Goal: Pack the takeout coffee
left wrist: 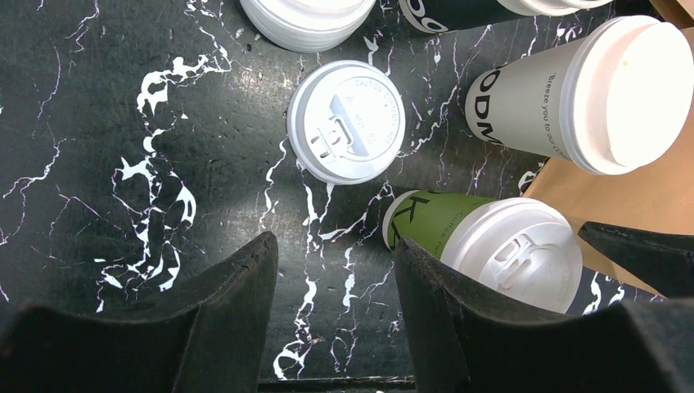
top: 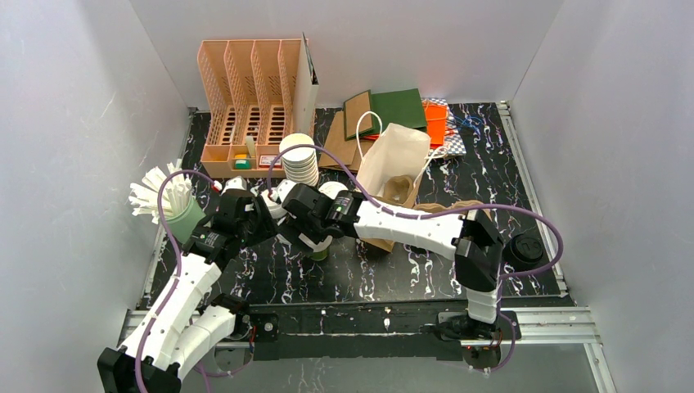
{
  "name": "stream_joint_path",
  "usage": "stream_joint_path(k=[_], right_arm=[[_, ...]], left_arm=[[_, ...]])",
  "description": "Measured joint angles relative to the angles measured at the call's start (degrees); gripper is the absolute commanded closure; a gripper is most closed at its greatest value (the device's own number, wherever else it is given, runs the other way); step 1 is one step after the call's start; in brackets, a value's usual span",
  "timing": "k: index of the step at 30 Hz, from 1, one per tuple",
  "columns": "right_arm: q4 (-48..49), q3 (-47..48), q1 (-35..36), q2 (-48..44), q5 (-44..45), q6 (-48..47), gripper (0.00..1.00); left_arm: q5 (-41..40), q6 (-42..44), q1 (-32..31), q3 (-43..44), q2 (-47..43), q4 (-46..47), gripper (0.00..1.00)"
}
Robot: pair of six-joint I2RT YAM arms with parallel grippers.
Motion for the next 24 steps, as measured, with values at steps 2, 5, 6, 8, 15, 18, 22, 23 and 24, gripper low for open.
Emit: stream_joint_path(k=[2,5,6,8,15,18,22,23,24], right_arm=[[0.00,0.00,0.00,0.33,0.00,-0.07,0.02],[0.02,0.00,0.00,0.59,-0.13,-0.07,0.03],[0.02,0.00,0.00,0.59,-0.13,-0.07,0.04],[0.02,0.00,0.00,0.59,-0.13,-0.07,0.08],[0.13,0.00,0.02,0.59,-0.24,-0.04,0.11],[0.55,0.02,0.02,0.59,-0.48,0.02,0.12],[0.63,0.00,0.02,0.59,-0.57,0.13,0.12],[0.63,0.00,0.02,0.59,-0.59,0.17,0.12],[0.66,0.00,0.02,0.59,-0.61,0.22,0.12]], left_arm=[[-0.04,0.00,0.00,0.04,0.02,0.00,0.47],[-0.04,0.02,0.00,0.04,0.02,0.00,0.47],[-0.04,0.02,0.00,0.04,0.02,0.00,0.47],[-0.04,0.02,0.00,0.04,0.02,0.00,0.47],[-0.02,0.22,0.00,0.04,0.00,0.00,0.47],[0.09,0.26,0.00,0.04,0.00,0.00,0.47],[0.74,0.44,0.00,0.04,0.00,0.04,0.47],[1.27,0.44,0.00,0.04,0.00,0.11,0.47],[1.68,0.44,0.00,0.02,0.00,0.22,0.47]])
